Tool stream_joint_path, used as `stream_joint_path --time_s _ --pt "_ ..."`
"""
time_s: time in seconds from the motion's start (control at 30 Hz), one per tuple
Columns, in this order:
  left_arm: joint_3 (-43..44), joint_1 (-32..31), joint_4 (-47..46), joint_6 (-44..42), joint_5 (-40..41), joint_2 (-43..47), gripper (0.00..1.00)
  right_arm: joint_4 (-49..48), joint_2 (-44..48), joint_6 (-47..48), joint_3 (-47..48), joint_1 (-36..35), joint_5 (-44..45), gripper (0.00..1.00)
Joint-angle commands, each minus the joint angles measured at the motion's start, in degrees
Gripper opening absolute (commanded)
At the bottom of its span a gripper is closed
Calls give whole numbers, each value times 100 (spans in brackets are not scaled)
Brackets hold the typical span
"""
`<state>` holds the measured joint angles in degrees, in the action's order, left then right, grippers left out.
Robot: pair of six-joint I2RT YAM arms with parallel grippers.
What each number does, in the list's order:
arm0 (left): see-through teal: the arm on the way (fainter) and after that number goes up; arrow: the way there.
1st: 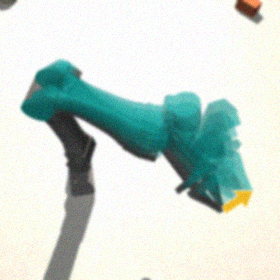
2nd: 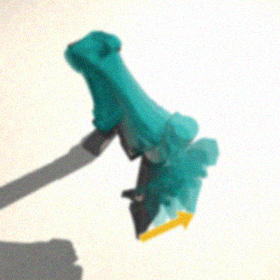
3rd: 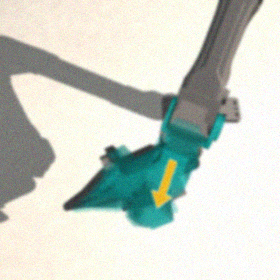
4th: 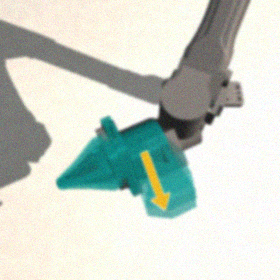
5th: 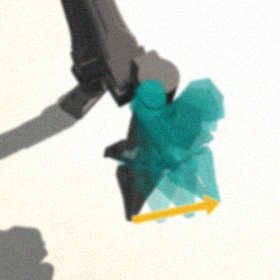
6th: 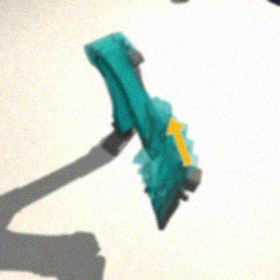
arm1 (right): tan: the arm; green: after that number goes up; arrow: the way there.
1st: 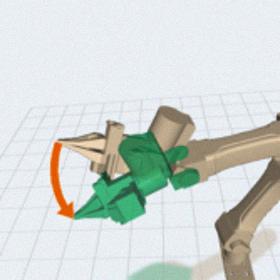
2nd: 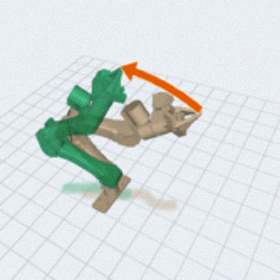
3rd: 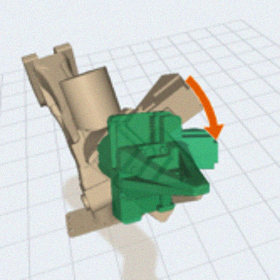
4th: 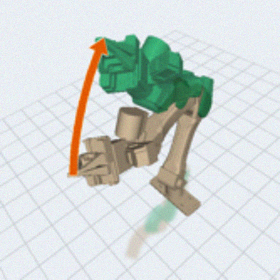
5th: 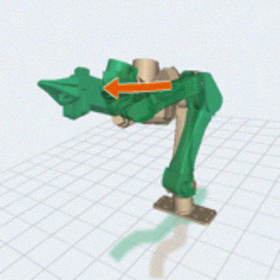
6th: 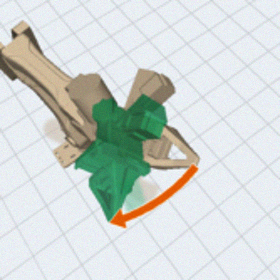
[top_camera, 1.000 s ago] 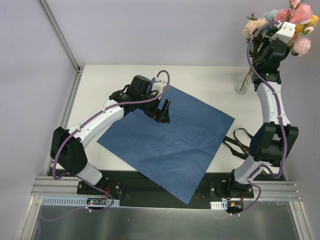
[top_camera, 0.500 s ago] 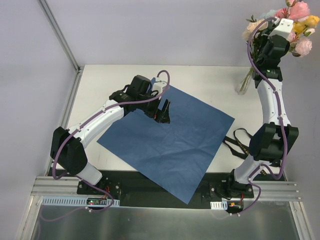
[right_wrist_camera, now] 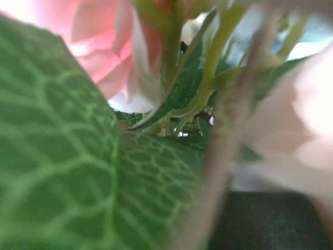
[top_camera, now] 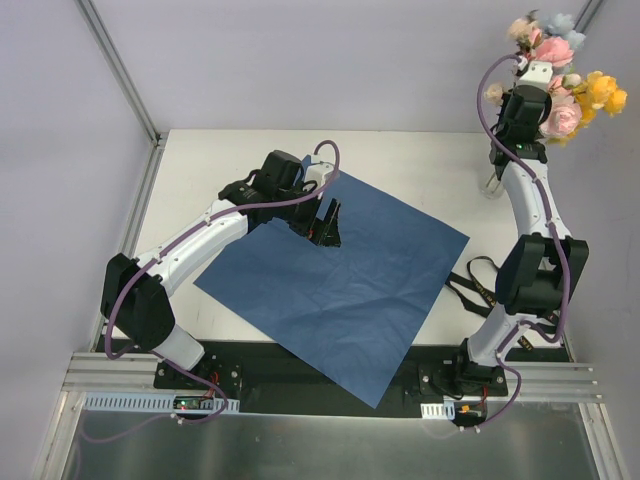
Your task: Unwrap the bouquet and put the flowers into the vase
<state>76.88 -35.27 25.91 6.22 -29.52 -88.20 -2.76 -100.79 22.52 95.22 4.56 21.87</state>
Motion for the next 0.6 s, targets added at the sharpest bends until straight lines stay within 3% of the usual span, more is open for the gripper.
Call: stream_joint_path --time_s 0.0,0.37,0.57 --pt "-68 -59 -104 -15 -54 58 90 294 -11 -512 -293 80 72 0" --pt "-68 -59 -104 -15 -72 102 90 -163 192 -705 -899 212 -41 0" --pt "-77 -86 -104 -15 -45 93 90 -49 148 -627 -759 221 -218 0"
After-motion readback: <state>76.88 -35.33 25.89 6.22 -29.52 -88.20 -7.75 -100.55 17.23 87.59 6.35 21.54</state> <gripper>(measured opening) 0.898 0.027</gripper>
